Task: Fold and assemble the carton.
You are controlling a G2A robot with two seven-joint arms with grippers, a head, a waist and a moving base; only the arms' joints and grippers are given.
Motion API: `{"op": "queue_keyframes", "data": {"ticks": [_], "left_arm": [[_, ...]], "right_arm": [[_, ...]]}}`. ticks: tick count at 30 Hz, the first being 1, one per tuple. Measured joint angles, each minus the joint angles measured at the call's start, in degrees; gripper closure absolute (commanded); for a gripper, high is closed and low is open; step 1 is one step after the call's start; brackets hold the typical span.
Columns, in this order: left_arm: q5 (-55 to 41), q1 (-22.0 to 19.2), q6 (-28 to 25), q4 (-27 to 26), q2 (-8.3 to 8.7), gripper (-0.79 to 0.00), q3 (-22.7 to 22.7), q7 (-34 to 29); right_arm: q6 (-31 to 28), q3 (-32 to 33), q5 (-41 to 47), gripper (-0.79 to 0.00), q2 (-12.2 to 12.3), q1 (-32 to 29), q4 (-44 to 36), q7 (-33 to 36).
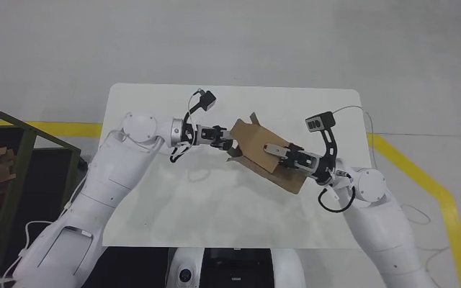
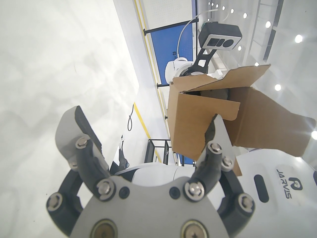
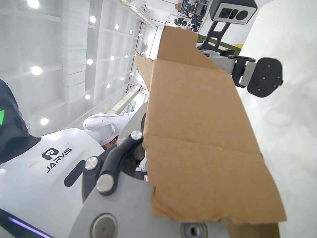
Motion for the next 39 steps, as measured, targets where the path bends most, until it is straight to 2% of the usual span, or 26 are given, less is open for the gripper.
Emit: {"op": "queue_keyframes", "data": {"ticks": [5,11,17,22,27,39], "left_arm": [[-3.64,0.89,-2.66,0.48,0.03,-0.785,-1.59,0.90],[-3.55,1.45,-2.18,0.83,0.25,-0.785,-2.20,0.11],[-2.80,1.01,-0.95,1.86,-0.01,-0.785,-0.94,-0.40],[-0.33,0.04,-0.38,0.80,-0.42,-0.785,1.56,-2.24],[0.60,-0.86,0.01,0.38,-0.90,-0.785,3.18,-1.43],[-0.37,-1.50,-0.69,1.04,-1.10,-0.785,2.56,-0.16]], "right_arm": [[0.00,0.08,0.07,0.000,0.07,0.05,0.11,0.58],[-0.45,0.14,0.71,0.000,0.07,-0.08,-0.09,0.45],[-1.07,0.55,1.52,0.000,0.12,-0.53,-0.25,0.46],[-0.83,0.62,1.49,0.000,0.10,-0.38,0.17,-0.38],[-0.67,0.21,1.31,0.000,0.04,-0.09,0.28,-0.49],[-0.59,0.38,1.44,0.000,0.09,0.02,0.34,-0.21]]}}
